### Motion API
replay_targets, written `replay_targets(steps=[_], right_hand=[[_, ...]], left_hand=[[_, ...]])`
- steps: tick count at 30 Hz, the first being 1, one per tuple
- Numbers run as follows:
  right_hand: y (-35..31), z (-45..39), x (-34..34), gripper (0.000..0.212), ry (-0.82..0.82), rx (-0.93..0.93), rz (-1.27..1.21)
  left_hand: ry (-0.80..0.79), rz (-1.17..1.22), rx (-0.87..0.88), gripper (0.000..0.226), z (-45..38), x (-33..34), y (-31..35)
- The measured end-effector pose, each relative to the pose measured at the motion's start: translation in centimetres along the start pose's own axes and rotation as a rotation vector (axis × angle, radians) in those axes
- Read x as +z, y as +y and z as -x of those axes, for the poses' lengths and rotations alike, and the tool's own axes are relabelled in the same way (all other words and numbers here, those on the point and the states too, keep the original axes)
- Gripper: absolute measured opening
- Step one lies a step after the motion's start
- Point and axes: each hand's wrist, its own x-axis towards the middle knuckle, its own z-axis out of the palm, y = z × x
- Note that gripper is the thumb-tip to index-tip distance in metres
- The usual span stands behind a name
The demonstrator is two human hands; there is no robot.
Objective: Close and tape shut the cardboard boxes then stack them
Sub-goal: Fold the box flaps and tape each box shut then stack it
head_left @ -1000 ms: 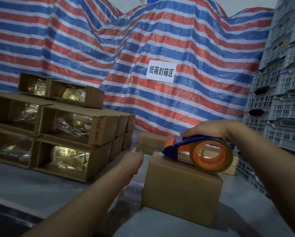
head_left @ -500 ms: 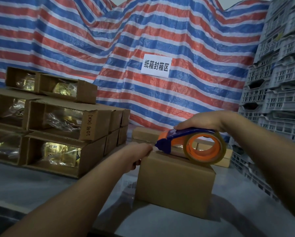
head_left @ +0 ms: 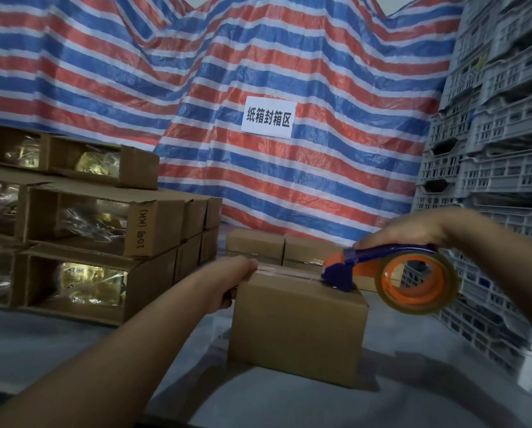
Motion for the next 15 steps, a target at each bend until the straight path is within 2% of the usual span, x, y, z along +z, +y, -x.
replay_targets(steps=[2, 4, 6, 8, 10, 12, 15], right_hand=[[0.0, -0.3, 0.2, 0.047, 0.002, 0.022, -0.012], [0.0, -0.4, 0.1, 0.048, -0.006, 0.034, -0.024], [0.0, -0.5, 0.1, 0.047, -0.004, 0.042, -0.027], [0.0, -0.7, 0.1, 0.044, 0.006, 0.035, -0.013], [0.1, -0.8, 0.1, 0.040, 0.001, 0.016, 0.004], [0.1, -0.9, 0.2, 0.036, -0.012, -0.011, 0.023], [0.2, -1.0, 0.1, 0.033, -0.026, -0.026, 0.081]], left_hand=[[0.020, -0.012, -0.013, 0.028, 0.4, 0.2, 0.8], [0.077, -0.221, 0.025, 0.018, 1.0, 0.5, 2.0], [0.210, -0.503, 0.196, 0.022, 1.3, 0.9, 2.9], [0.292, -0.697, 0.483, 0.027, 2.3, 1.7, 3.1], [0.186, -0.882, 0.728, 0.039, 3.9, 3.1, 2.4], [0.024, -1.122, 0.779, 0.059, 4.8, 4.5, 1.5], [0.047, -1.309, 0.827, 0.064, 4.7, 4.9, 0.6]])
